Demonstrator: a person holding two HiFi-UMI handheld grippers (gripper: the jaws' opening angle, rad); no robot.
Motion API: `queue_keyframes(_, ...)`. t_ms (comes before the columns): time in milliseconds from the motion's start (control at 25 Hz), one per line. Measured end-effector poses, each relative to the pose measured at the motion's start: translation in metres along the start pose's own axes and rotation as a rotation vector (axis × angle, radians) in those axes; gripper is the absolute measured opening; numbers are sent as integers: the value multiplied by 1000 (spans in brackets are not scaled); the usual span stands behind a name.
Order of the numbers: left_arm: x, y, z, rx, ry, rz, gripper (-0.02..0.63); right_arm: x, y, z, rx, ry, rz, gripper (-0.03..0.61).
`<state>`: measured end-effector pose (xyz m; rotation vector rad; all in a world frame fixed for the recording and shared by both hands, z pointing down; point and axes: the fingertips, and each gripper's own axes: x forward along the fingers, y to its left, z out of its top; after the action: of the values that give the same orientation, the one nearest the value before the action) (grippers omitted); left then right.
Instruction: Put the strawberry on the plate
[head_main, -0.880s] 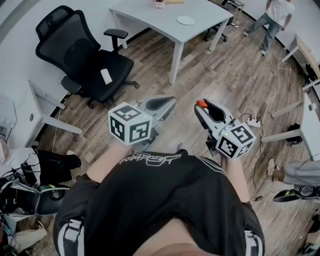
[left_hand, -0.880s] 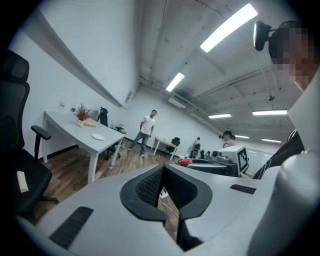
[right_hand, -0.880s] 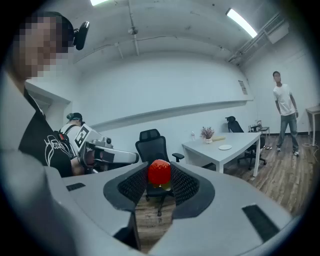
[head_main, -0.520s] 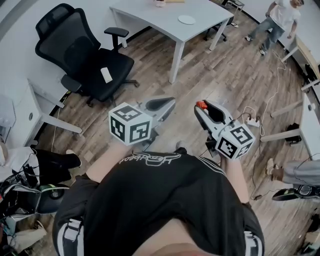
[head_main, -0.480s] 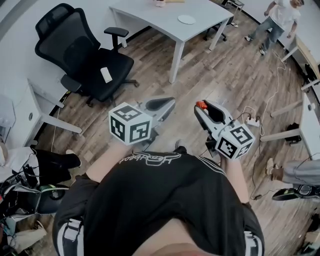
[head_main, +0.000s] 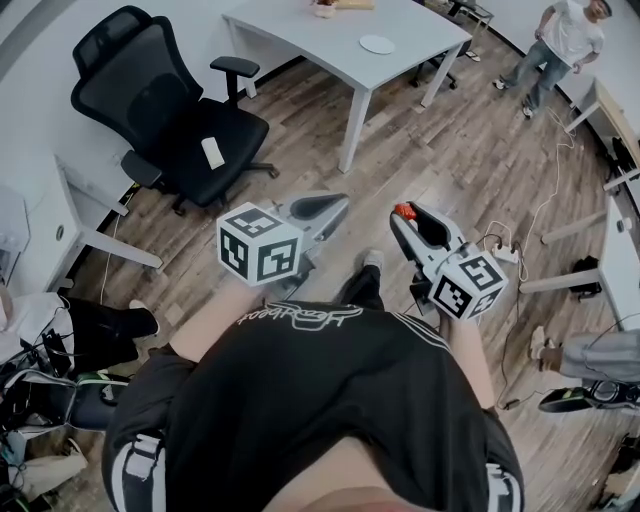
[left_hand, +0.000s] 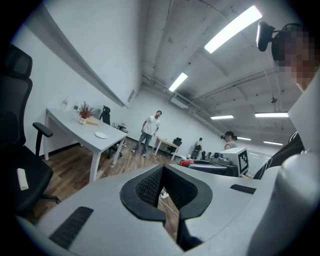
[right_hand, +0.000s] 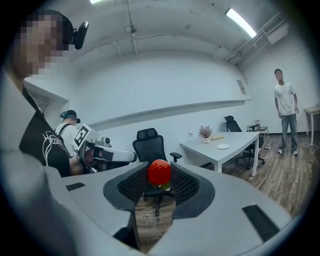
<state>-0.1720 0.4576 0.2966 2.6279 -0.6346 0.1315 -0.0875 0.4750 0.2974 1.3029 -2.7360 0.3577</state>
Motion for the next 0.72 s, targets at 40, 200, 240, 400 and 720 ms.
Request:
queue_keyframes(40,2,4,2,0,-1,5,6,3,-4,0,3,-2,2,132)
queue_keyframes(200,19,22,8,-3,-3,26,6,12,-29,0,18,-13,10,132)
queue_keyframes(240,24,27,10,-5,-2,31,6,15,-37,0,21,-13,12,132)
queue_keyframes(400,55,52,17,-24,14,52,6,33,-75,1,40,-2,24,132)
queue_keyframes(720,157,114,38,-87,63,93,6,75,-194,6,105,28,48,132)
